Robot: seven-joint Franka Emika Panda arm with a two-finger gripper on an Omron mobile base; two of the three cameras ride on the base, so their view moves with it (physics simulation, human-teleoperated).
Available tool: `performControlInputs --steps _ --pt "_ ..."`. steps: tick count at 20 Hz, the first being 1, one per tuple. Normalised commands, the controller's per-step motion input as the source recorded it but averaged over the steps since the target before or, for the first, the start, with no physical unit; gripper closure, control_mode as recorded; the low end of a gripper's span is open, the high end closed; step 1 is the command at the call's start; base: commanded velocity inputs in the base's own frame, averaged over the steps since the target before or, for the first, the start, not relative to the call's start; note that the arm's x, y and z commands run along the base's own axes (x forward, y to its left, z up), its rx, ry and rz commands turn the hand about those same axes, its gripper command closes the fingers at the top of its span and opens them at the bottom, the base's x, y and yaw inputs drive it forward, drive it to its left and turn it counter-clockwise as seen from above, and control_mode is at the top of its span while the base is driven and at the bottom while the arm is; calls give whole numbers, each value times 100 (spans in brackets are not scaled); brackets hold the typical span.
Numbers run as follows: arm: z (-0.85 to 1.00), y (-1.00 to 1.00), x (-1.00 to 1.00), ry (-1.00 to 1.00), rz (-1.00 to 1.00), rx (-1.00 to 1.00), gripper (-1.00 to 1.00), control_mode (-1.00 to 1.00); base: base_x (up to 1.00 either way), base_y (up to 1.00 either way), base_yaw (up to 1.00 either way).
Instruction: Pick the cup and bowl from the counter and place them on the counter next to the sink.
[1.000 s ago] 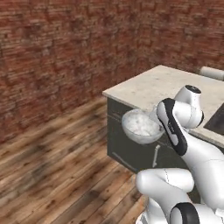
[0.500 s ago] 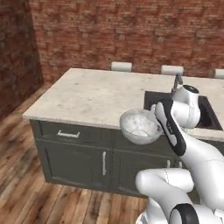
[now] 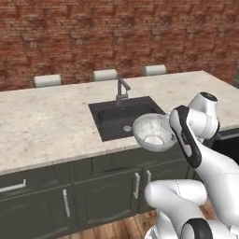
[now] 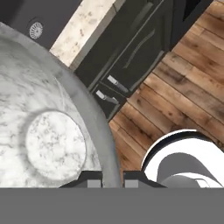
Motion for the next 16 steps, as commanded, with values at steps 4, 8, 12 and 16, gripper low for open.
performControlInputs --steps 4,8,12,16 --pt "0 0 0 0 0 0 100 100 24 94 -3" --pt "0 0 0 0 0 0 100 100 33 79 7" --pt "0 0 0 0 0 0 100 100 39 53 12" --pt "0 0 0 0 0 0 100 100 87 0 4"
